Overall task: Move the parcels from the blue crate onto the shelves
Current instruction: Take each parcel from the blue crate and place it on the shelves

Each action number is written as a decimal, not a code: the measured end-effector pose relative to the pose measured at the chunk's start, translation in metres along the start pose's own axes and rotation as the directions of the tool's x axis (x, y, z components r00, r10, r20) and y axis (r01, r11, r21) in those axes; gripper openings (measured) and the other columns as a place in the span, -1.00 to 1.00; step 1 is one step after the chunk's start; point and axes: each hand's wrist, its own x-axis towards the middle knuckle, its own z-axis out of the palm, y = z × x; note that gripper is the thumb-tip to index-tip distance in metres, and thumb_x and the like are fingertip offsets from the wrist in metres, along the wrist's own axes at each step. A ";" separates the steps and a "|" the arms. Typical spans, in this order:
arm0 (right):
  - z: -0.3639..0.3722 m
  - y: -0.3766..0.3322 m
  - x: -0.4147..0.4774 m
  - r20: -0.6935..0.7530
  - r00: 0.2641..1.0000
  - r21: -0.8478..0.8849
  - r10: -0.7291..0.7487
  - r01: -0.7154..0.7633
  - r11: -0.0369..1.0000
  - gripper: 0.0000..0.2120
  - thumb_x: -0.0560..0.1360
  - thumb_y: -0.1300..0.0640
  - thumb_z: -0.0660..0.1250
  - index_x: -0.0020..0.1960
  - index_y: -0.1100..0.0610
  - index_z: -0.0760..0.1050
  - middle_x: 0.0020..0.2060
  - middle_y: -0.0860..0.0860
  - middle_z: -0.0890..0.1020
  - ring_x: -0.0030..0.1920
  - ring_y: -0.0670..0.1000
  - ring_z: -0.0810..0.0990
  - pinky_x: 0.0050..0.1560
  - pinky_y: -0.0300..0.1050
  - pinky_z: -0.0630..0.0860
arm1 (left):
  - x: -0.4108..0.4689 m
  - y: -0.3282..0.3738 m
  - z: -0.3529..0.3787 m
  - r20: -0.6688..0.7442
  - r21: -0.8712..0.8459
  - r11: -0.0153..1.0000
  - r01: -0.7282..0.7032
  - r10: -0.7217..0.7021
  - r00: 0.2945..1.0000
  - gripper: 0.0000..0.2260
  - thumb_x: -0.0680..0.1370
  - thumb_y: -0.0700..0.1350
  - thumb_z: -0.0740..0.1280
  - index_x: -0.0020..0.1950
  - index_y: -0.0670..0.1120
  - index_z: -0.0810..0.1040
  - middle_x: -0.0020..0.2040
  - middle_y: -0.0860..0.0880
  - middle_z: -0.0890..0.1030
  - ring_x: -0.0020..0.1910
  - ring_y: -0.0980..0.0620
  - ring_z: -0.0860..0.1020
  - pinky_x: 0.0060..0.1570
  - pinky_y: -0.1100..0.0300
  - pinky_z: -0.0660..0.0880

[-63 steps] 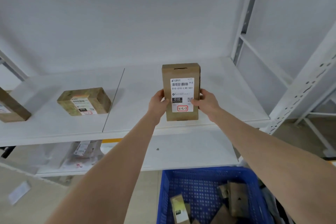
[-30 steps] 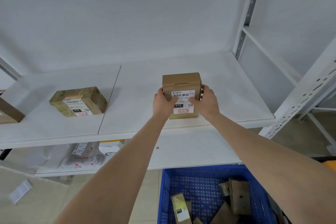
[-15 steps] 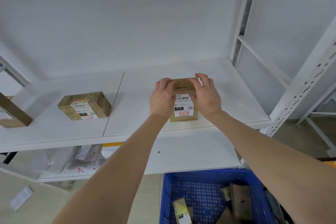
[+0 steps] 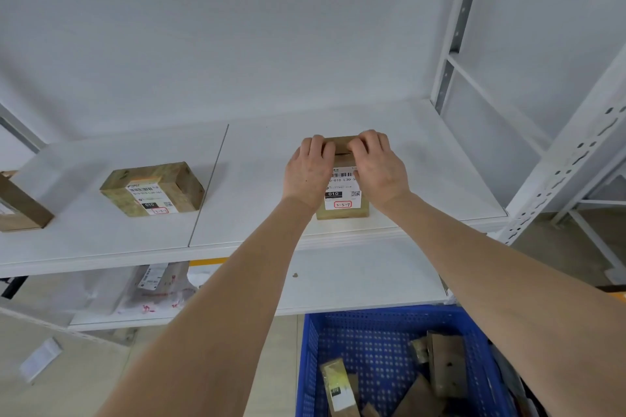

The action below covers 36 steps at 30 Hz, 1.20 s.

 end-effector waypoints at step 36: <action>0.036 0.016 0.043 -0.125 0.992 -0.023 0.034 -0.037 0.999 -0.52 0.07 0.47 0.51 -0.05 0.26 0.51 -0.07 0.19 0.54 -0.06 0.23 0.55 -0.44 -0.13 0.44 | 0.041 -0.016 0.042 -0.168 0.044 0.999 -0.006 0.013 0.986 -0.59 0.08 -0.30 0.54 -0.11 -0.13 0.59 -0.18 -0.05 0.56 -0.25 -0.07 0.54 -0.34 0.21 0.49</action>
